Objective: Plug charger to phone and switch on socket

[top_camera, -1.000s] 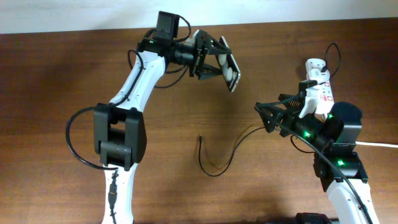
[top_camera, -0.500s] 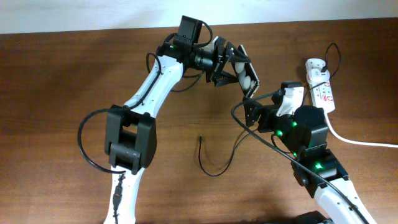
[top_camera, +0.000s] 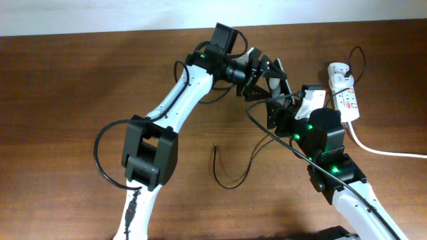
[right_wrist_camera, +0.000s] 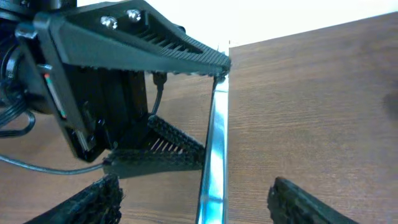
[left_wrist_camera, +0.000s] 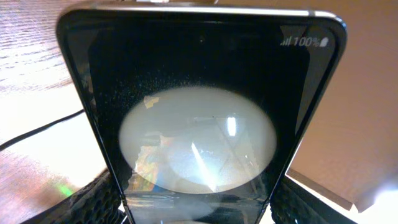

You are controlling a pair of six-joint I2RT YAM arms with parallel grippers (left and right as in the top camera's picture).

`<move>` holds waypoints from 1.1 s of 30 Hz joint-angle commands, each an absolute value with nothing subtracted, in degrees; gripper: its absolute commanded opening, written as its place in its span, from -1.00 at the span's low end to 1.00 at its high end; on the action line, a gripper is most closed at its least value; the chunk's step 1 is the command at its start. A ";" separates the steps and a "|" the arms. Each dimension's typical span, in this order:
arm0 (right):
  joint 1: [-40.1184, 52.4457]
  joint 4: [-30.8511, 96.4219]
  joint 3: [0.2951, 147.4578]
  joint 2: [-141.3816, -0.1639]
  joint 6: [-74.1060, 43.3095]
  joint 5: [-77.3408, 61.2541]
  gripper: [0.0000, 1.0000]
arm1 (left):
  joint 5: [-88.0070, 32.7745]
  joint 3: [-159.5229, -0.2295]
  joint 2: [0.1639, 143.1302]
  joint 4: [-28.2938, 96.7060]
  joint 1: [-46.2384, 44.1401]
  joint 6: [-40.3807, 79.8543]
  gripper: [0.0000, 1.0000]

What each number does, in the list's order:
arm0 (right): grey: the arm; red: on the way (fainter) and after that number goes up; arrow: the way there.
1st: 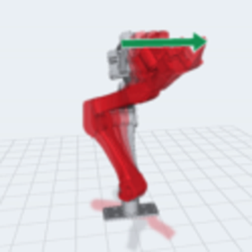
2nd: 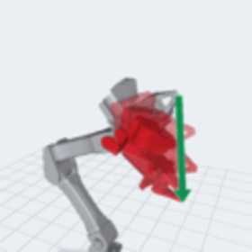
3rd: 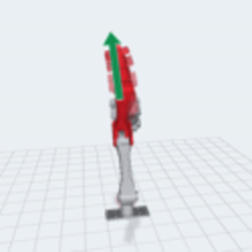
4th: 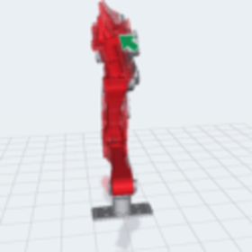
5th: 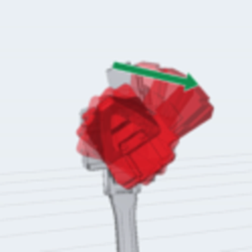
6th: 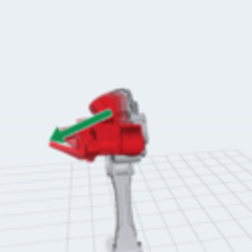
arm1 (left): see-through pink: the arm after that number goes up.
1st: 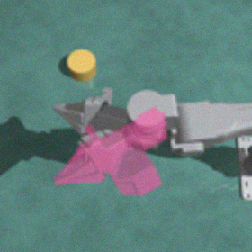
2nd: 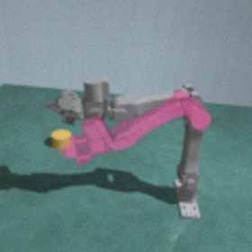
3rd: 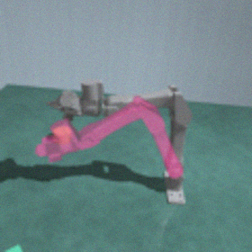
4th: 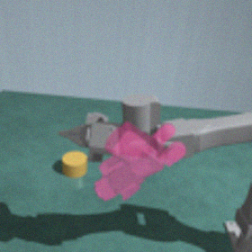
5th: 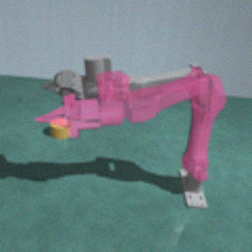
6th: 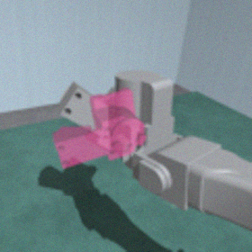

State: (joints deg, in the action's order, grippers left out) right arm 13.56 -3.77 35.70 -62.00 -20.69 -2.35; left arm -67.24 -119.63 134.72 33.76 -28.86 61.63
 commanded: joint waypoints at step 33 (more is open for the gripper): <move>13.96 -4.12 36.69 -62.26 -20.45 0.71 -0.92 | -69.19 -120.81 135.20 33.41 -31.51 62.11 -0.46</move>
